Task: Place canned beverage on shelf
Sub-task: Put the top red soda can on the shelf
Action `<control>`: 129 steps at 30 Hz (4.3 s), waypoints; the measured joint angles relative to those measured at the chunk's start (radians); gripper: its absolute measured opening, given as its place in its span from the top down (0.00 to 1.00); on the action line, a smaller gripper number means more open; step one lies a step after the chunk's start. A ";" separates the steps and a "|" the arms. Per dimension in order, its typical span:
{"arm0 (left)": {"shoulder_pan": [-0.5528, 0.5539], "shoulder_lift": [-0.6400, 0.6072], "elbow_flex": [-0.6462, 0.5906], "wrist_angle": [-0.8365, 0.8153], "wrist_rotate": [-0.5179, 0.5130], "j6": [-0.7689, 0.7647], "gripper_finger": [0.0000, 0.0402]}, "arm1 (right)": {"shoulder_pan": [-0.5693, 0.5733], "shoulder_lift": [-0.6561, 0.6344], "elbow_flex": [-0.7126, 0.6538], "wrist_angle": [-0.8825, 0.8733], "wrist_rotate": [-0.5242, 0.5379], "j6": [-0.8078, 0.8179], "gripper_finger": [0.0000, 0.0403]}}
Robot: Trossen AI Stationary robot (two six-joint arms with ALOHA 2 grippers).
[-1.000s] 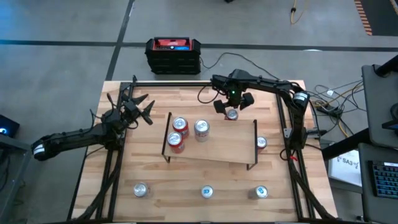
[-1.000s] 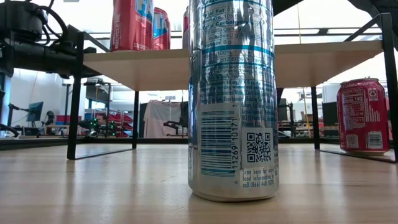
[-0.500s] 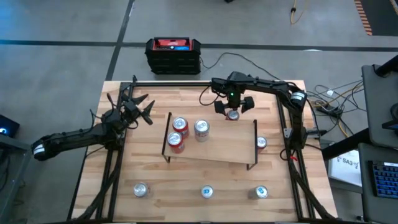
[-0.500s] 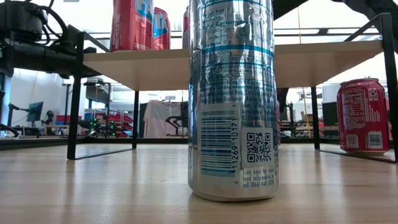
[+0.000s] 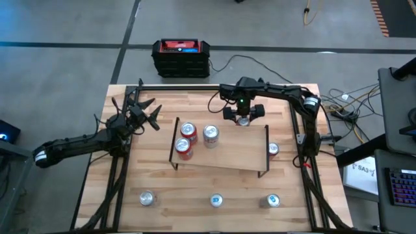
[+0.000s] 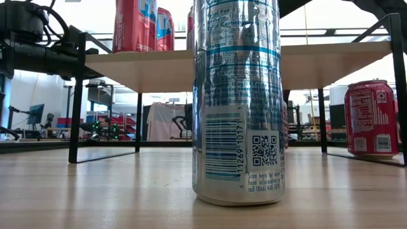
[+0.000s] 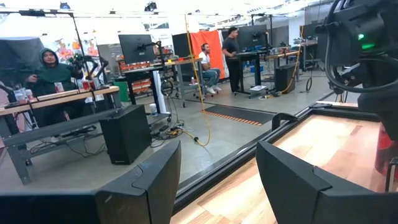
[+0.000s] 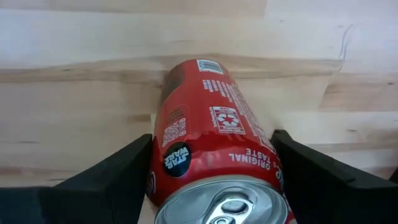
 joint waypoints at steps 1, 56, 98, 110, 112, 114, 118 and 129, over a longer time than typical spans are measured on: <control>0.000 0.000 0.000 0.000 0.000 0.000 0.51 | 0.000 0.000 0.000 0.000 0.000 0.008 0.29; 0.000 0.000 0.000 0.000 0.000 0.000 0.51 | -0.014 -0.161 0.406 -0.219 -0.059 0.065 0.23; 0.000 0.000 0.000 0.000 0.000 0.000 0.51 | 0.152 -0.396 0.074 -0.212 -0.206 0.449 0.24; 0.000 0.000 0.000 0.000 0.000 0.000 0.51 | 0.153 -0.397 0.069 -0.215 -0.178 0.448 0.23; 0.000 0.000 0.000 0.000 0.000 0.000 0.51 | 0.153 -0.397 0.069 -0.216 -0.175 0.447 0.22; 0.000 0.000 0.000 0.000 0.000 0.000 0.51 | 0.153 -0.397 0.069 -0.216 -0.170 0.439 0.19; 0.000 0.000 0.000 0.000 0.000 0.000 0.51 | 0.153 -0.394 0.067 -0.217 -0.158 0.421 0.12; 0.000 0.000 0.000 0.000 0.000 0.000 0.51 | 0.166 -0.394 0.074 -0.219 -0.132 0.405 0.09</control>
